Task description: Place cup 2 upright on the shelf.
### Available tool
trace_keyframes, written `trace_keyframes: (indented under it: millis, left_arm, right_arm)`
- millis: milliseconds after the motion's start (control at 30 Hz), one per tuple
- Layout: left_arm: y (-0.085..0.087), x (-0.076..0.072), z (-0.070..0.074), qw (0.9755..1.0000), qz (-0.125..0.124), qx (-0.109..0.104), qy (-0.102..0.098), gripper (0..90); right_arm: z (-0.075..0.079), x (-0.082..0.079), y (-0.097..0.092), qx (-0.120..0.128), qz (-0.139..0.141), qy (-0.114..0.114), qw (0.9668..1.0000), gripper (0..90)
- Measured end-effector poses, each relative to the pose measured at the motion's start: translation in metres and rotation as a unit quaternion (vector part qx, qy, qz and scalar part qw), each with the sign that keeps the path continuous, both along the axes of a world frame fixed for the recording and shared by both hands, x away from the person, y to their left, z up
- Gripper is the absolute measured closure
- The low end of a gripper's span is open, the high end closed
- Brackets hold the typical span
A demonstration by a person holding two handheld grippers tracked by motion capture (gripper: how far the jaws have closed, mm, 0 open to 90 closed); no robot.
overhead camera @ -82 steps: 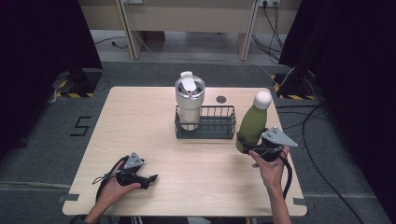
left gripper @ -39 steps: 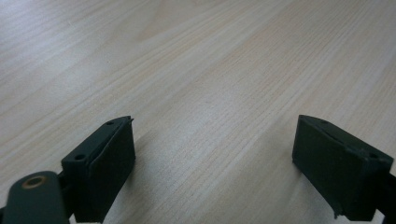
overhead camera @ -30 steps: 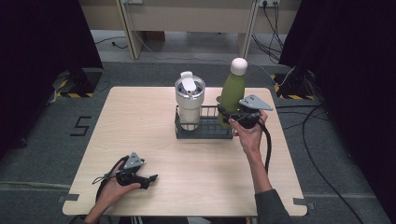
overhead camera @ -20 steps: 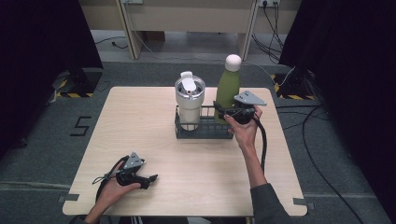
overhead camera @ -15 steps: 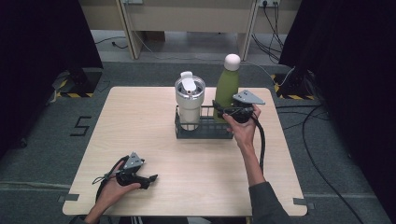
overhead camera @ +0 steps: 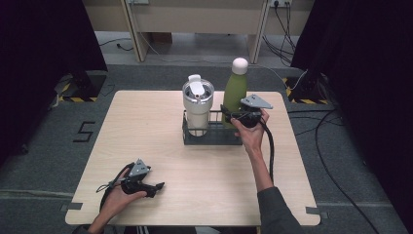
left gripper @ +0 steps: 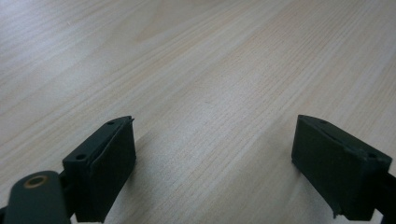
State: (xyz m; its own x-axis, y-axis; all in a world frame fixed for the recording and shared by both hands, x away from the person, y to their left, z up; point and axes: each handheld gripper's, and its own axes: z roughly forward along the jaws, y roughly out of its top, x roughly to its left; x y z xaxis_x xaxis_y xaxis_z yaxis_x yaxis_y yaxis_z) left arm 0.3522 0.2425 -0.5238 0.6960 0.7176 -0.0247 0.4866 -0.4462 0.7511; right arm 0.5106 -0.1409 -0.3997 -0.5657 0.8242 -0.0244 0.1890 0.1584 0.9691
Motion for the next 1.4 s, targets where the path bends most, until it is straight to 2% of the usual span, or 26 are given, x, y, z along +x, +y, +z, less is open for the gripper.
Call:
trace_keyframes:
  millis: [467,1400]
  left_arm:
    - [0.0,0.0,0.0,1.0,-0.001,0.0,-0.001,13.2]
    - [0.0,0.0,0.0,1.0,-0.002,0.0,-0.001,13.3]
  right_arm:
    - [-0.015,0.013,0.006,-0.002,-0.007,0.007,1.0,20.8]
    - [-0.034,0.019,0.016,-0.006,-0.002,0.021,0.9998,20.8]
